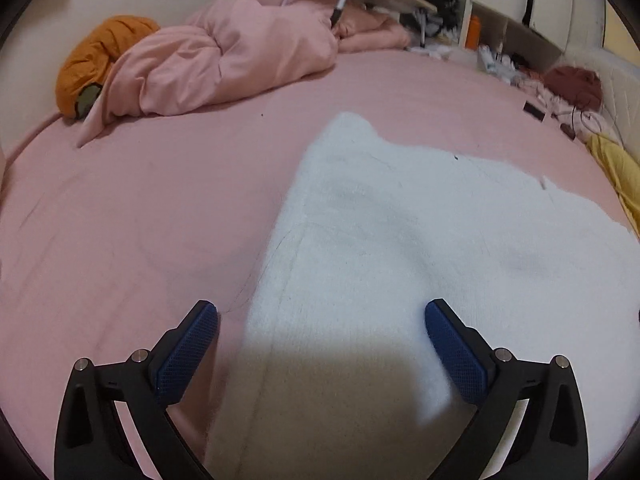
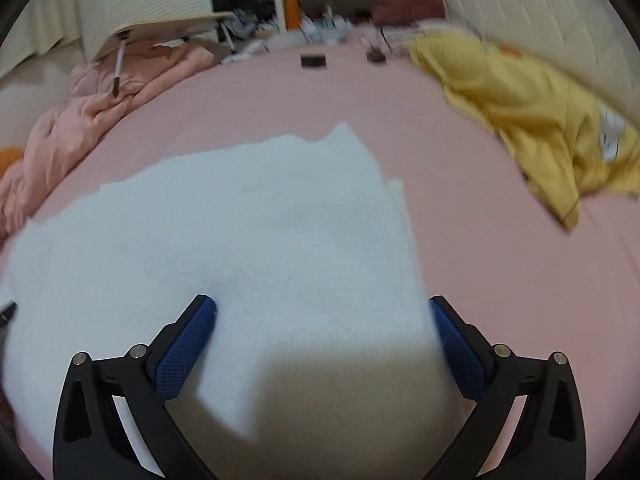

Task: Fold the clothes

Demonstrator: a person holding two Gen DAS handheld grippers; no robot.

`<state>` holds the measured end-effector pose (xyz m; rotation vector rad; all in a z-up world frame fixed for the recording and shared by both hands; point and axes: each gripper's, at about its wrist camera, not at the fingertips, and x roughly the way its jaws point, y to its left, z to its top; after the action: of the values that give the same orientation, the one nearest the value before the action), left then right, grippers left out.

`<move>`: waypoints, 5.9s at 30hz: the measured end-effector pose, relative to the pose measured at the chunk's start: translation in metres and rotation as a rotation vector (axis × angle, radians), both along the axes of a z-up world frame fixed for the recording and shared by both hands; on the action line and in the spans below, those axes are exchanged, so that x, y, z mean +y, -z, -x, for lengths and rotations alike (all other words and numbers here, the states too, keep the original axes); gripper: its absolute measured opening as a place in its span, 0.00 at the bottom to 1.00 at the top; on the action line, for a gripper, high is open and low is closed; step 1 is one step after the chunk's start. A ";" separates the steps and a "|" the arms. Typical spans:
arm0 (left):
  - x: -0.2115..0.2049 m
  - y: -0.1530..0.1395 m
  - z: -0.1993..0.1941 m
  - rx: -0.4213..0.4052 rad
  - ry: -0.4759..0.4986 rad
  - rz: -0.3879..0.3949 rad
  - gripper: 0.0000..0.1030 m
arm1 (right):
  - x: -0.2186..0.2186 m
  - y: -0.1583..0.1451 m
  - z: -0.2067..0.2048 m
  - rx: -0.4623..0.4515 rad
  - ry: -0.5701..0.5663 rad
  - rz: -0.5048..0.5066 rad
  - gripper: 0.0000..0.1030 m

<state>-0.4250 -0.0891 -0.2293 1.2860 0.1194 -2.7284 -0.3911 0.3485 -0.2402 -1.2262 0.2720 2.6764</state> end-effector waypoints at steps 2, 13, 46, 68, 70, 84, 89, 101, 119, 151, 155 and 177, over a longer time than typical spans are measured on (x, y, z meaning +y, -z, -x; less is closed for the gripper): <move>-0.003 -0.017 -0.020 0.035 0.010 -0.019 1.00 | 0.007 -0.021 -0.024 0.062 0.018 0.086 1.00; -0.065 0.017 -0.142 -0.062 -0.206 -0.789 1.00 | 0.072 0.025 -0.166 0.108 0.236 1.085 1.00; -0.070 -0.024 -0.129 0.104 -0.172 -0.869 0.21 | 0.060 -0.027 -0.122 0.130 0.188 0.941 0.11; 0.031 -0.086 -0.121 0.109 0.012 0.120 0.98 | -0.074 -0.077 -0.116 0.087 -0.091 -0.049 0.61; 0.077 -0.069 -0.112 0.127 0.120 0.226 0.98 | -0.109 -0.056 -0.097 0.082 -0.214 -0.142 0.61; 0.051 -0.051 -0.095 0.149 0.066 0.159 1.00 | -0.043 -0.073 -0.078 0.222 -0.022 -0.129 0.66; 0.067 -0.020 -0.070 0.075 0.083 0.287 1.00 | -0.070 -0.059 0.001 0.129 -0.137 -0.174 0.72; 0.056 -0.023 -0.079 0.015 0.043 0.204 1.00 | -0.023 -0.061 -0.024 0.098 0.193 -0.356 0.73; 0.040 -0.017 -0.097 -0.024 -0.035 0.083 1.00 | -0.088 -0.048 -0.099 0.101 -0.102 -0.219 0.92; -0.087 -0.033 -0.170 -0.035 -0.115 -0.506 1.00 | -0.020 -0.049 -0.177 0.038 0.021 -0.031 0.99; -0.109 -0.004 -0.186 -0.086 -0.108 -0.780 1.00 | -0.035 -0.050 -0.183 0.040 0.013 0.014 0.99; -0.074 0.056 -0.135 0.033 -0.136 -1.006 0.27 | -0.049 -0.050 -0.201 0.017 0.003 0.053 0.99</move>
<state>-0.2901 -0.1635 -0.2850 1.2853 1.6634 -2.5799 -0.1904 0.2991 -0.1907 -1.2176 0.3487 2.6946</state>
